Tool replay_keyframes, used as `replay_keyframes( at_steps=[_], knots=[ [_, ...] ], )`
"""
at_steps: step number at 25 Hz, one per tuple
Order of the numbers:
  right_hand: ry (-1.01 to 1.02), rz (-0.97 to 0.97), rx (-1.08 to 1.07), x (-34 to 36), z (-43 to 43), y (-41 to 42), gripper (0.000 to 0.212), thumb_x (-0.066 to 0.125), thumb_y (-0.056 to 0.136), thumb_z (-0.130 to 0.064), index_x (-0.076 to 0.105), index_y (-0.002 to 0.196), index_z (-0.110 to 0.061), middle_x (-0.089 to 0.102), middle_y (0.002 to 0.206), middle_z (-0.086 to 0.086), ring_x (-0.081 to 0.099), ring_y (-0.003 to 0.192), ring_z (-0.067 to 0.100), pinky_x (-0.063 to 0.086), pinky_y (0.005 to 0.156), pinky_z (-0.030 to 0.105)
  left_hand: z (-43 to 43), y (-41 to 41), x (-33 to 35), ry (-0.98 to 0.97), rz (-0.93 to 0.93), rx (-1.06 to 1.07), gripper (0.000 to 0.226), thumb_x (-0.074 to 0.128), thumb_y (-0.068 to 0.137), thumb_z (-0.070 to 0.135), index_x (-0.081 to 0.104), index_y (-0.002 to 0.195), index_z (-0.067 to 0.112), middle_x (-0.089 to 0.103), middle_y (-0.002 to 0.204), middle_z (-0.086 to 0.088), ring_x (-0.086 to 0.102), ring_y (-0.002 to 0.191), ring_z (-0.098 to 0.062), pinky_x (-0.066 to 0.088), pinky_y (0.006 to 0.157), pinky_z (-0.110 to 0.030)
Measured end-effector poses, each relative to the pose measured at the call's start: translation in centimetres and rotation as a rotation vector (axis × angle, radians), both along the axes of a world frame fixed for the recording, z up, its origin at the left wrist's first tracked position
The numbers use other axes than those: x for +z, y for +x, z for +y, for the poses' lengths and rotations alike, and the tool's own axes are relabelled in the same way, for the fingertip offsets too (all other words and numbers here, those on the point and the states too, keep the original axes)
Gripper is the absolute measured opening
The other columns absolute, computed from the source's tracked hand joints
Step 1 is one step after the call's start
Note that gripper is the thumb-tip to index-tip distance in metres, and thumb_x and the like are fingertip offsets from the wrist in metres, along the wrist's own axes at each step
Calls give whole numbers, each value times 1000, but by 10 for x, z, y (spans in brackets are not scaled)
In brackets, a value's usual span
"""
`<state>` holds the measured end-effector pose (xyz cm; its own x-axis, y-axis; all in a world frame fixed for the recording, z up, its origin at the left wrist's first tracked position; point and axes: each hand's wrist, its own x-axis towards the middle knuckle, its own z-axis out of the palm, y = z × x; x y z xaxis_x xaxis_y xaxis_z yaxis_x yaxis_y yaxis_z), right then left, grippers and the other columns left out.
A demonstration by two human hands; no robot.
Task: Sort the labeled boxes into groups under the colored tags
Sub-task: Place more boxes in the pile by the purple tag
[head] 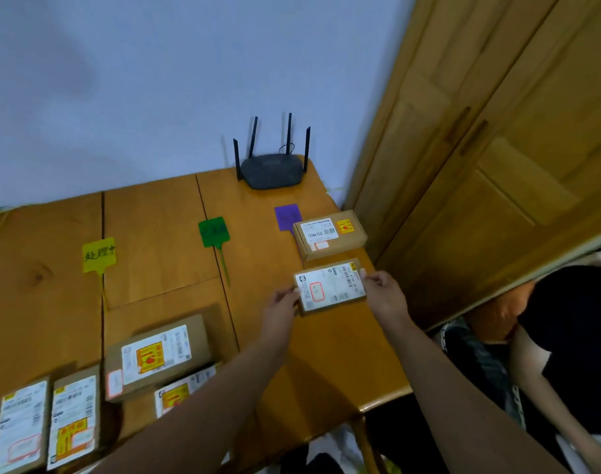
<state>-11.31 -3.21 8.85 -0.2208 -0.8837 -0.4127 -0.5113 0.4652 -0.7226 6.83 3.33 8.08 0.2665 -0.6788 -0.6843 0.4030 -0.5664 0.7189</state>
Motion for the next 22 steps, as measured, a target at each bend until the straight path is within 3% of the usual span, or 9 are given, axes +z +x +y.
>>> replay_keyframes(
  at_steps=[4, 7, 9, 11, 14, 17, 19, 20, 22],
  knots=[
    [102, -20, 13, -51, -62, -27, 49, 45, 103, -55, 64, 122, -14, 70, 119, 11, 66, 109, 30, 52, 89, 42, -61, -27, -40, 63, -18, -93, 16, 59, 102, 20, 68, 115, 15, 76, 103, 1, 67, 87, -3, 52, 72, -20],
    [153, -34, 41, -84, -98, -33, 55, 42, 103, -58, 63, 129, -15, 69, 123, 12, 64, 117, 34, 50, 102, 49, -92, -34, -69, 107, -10, -136, 27, 57, 104, 18, 65, 129, 11, 74, 109, 0, 67, 90, -6, 51, 72, -19],
    [176, -80, 55, -105, -119, -37, 54, 40, 102, -60, 65, 123, -18, 71, 119, 11, 65, 113, 33, 50, 103, 52, -107, -36, -88, 115, 11, -170, 30, 54, 106, 18, 63, 134, 13, 72, 118, -3, 67, 94, -6, 52, 73, -21],
    [199, -140, 52, -123, -133, -41, 46, 40, 100, -62, 68, 108, -27, 71, 108, 4, 67, 106, 29, 50, 102, 53, -119, -36, -101, 134, 13, -162, 31, 54, 106, 19, 61, 136, 14, 71, 114, 0, 65, 95, -5, 51, 78, -22],
    [186, -177, 39, -139, -146, -44, 39, 41, 96, -66, 64, 90, -34, 65, 97, -10, 64, 104, 24, 50, 102, 54, -130, -34, -112, 136, 22, -112, 35, 55, 105, 17, 56, 140, 12, 67, 119, -4, 64, 106, -16, 49, 91, -30],
    [178, -179, 37, -139, -149, -39, 40, 43, 96, -66, 64, 107, -33, 69, 110, -2, 64, 113, 29, 50, 101, 54, -134, -32, -114, 126, 10, -94, 19, 58, 104, 16, 65, 122, 15, 72, 116, -4, 66, 107, -17, 52, 88, -30],
    [125, -132, 17, -134, -143, -35, 34, 49, 98, -60, 61, 110, -31, 68, 108, -4, 65, 114, 29, 54, 91, 44, -128, -26, -108, 120, -21, -71, 11, 61, 102, 17, 68, 106, 24, 71, 107, 5, 65, 100, -10, 53, 87, -28],
    [69, -97, -6, -129, -137, -32, 33, 52, 99, -55, 60, 115, -27, 68, 110, -3, 65, 115, 28, 54, 85, 39, -122, -20, -105, 107, -44, -64, 13, 63, 101, 18, 69, 111, 23, 68, 109, 6, 64, 104, -12, 52, 92, -30],
    [-53, -17, -40, -114, -119, -24, 40, 58, 99, -45, 60, 130, -19, 64, 128, 5, 62, 120, 27, 54, 91, 42, -103, -2, -95, 61, -90, -57, 35, 66, 99, 20, 64, 134, 15, 62, 127, 0, 59, 119, -21, 50, 103, -38]
  ],
)
